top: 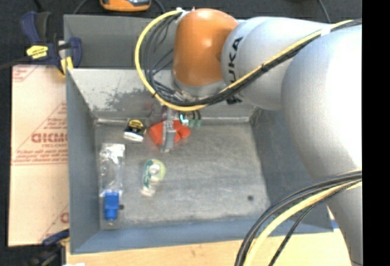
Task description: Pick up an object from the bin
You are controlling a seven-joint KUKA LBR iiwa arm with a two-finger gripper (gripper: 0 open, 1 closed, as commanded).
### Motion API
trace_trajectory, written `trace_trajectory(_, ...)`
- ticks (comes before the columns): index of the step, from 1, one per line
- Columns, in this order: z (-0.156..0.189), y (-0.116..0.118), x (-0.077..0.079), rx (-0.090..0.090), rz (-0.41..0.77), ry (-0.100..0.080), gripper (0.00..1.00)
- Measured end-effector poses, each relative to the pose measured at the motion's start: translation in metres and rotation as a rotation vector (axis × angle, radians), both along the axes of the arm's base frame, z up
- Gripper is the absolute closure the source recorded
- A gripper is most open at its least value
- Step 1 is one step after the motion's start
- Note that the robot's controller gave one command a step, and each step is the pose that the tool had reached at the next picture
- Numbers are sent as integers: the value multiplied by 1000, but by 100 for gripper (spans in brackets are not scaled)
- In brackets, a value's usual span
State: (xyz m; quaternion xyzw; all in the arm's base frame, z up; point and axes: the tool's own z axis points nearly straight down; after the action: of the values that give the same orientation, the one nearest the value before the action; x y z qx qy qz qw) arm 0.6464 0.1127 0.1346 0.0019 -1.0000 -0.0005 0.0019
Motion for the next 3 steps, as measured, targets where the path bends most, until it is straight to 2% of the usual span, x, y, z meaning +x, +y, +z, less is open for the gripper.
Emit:
trace_trajectory(1,-67,-45,7,-2,0,-4,0)
trace_trajectory(3,-64,-44,9,2,-5,-10,0)
